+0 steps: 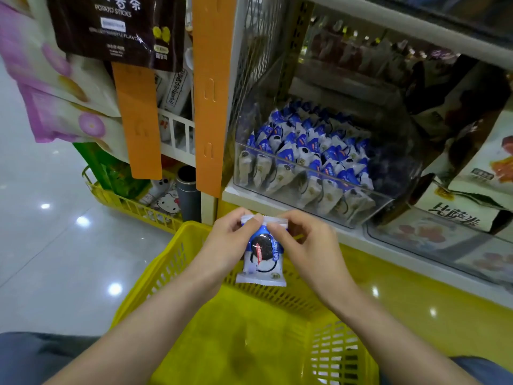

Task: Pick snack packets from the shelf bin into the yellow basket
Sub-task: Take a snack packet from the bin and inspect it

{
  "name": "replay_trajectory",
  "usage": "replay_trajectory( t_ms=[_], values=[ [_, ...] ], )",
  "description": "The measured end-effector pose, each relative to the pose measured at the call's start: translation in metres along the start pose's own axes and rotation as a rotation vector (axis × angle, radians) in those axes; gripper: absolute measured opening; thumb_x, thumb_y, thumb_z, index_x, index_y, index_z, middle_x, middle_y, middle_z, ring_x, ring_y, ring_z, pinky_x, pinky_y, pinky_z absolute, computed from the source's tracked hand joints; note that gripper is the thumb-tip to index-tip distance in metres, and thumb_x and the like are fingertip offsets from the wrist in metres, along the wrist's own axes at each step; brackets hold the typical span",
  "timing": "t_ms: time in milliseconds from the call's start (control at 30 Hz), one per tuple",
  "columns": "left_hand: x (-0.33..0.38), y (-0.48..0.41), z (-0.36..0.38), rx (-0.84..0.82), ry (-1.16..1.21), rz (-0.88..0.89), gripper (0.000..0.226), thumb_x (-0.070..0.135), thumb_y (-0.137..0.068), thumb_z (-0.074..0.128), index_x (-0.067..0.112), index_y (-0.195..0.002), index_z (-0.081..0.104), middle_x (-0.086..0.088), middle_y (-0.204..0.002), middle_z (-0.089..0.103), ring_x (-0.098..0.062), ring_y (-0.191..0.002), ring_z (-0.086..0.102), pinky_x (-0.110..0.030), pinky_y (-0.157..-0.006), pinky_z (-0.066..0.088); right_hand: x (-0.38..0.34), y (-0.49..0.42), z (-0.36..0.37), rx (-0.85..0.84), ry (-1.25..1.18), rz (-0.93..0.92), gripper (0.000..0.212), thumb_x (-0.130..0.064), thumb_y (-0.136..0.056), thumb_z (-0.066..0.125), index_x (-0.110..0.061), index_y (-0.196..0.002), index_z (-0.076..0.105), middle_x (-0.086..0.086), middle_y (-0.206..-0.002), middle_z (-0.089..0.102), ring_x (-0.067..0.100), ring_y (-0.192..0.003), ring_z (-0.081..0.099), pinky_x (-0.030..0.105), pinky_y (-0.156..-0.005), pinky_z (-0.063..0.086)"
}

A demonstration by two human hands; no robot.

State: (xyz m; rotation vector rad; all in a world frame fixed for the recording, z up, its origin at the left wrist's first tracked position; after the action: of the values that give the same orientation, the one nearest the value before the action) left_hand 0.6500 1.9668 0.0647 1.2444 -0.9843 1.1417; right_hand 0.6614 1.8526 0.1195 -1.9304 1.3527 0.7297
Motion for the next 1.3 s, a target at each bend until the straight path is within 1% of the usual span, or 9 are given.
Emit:
replay_trajectory(
  t_ms=[167,333,500,667,767,900,1033,1200,1300],
  values=[
    [-0.010,-0.001,0.004,-0.021,0.080,-0.091,0.022,0.027,-0.093,0.052,0.014,-0.076,0.060,-0.003,-0.072,0.067,-0.008,-0.064,0.066,-0.016,-0.049,0.047,-0.016,0.004,-0.007,0.061,0.246,-0.170,0.011,-0.030,-0.088,0.061,-0.023,-0.083,0.067,-0.013,-0.073,0.060,0.006,-0.067,0.054,0.024,-0.059,0.043],
    [-0.015,0.000,0.012,-0.065,0.117,-0.132,0.026,0.033,-0.083,0.062,0.009,-0.093,0.064,-0.009,-0.091,0.071,-0.019,-0.081,0.066,-0.033,-0.076,0.048,0.024,-0.002,-0.015,0.102,-0.223,0.210,0.013,-0.021,-0.090,0.057,-0.019,-0.078,0.062,0.000,-0.068,0.064,0.006,-0.057,0.057,0.023,-0.049,0.049],
    [0.002,-0.002,-0.013,0.155,0.193,0.060,0.018,0.015,-0.081,0.065,0.012,-0.098,0.063,-0.003,-0.089,0.074,-0.013,-0.079,0.069,-0.021,-0.069,0.054,0.052,0.004,0.000,0.047,-0.734,0.520,0.009,-0.011,-0.095,0.049,-0.005,-0.093,0.055,0.005,-0.080,0.067,0.005,-0.065,0.066,0.020,-0.057,0.056],
    [0.013,-0.003,-0.031,0.253,0.125,0.186,0.012,0.012,-0.089,0.057,0.018,-0.083,0.066,0.005,-0.070,0.072,-0.004,-0.065,0.065,-0.014,-0.058,0.050,0.046,0.011,0.022,-0.209,-0.378,0.451,0.032,-0.002,-0.085,0.061,-0.009,-0.113,0.044,0.010,-0.103,0.066,0.012,-0.080,0.061,0.023,-0.072,0.052],
    [0.018,-0.001,-0.030,0.243,-0.037,0.250,0.017,0.012,-0.089,0.058,0.022,-0.078,0.067,0.009,-0.066,0.068,-0.002,-0.063,0.060,-0.013,-0.059,0.047,0.033,0.007,0.018,-0.185,-0.170,0.288,0.046,-0.015,-0.080,0.070,-0.018,-0.119,0.045,-0.007,-0.112,0.056,0.007,-0.105,0.055,0.026,-0.092,0.045],
    [0.022,0.003,-0.010,0.114,-0.227,0.294,0.019,0.011,-0.089,0.057,0.017,-0.072,0.063,0.006,-0.066,0.061,-0.006,-0.066,0.054,-0.021,-0.062,0.043,0.017,0.003,0.012,-0.120,-0.233,0.156,0.007,-0.021,-0.087,0.061,-0.027,-0.091,0.059,-0.009,-0.088,0.066,0.002,-0.082,0.062,0.023,-0.076,0.050],
    [0.020,0.005,-0.003,0.070,-0.239,0.256,0.022,0.011,-0.091,0.054,0.007,-0.070,0.057,-0.005,-0.065,0.053,-0.012,-0.065,0.047,-0.031,-0.061,0.038,0.022,0.003,0.014,-0.140,-0.219,0.192,0.012,-0.018,-0.088,0.060,-0.023,-0.078,0.061,0.002,-0.079,0.069,0.015,-0.074,0.062,0.038,-0.075,0.052],
    [0.025,0.010,0.002,0.038,-0.441,0.295,0.020,0.016,-0.091,0.055,0.013,-0.071,0.057,0.006,-0.057,0.051,0.000,-0.052,0.045,-0.013,-0.048,0.033,0.018,0.003,0.014,-0.154,-0.163,0.139,0.005,-0.021,-0.084,0.066,-0.018,-0.081,0.063,0.004,-0.079,0.069,0.020,-0.076,0.063,0.034,-0.072,0.049],
    [0.017,0.005,0.003,-0.002,-0.395,0.224,0.023,0.014,-0.091,0.054,0.013,-0.068,0.055,0.004,-0.059,0.051,-0.004,-0.055,0.044,-0.020,-0.053,0.034,0.013,0.003,0.009,-0.117,-0.169,0.109,0.011,-0.026,-0.083,0.067,-0.019,-0.075,0.062,0.005,-0.075,0.068,0.023,-0.073,0.062,0.038,-0.068,0.047]
  ],
)
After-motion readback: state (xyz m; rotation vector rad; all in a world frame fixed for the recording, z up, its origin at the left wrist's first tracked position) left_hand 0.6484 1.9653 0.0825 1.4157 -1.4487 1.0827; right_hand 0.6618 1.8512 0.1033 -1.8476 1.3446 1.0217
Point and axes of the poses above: each hand's wrist, its own y-axis away from the middle knuckle, its own z-axis out of the palm, x = y × z, the point moved 10 cm from there along -y, towards the middle knuckle
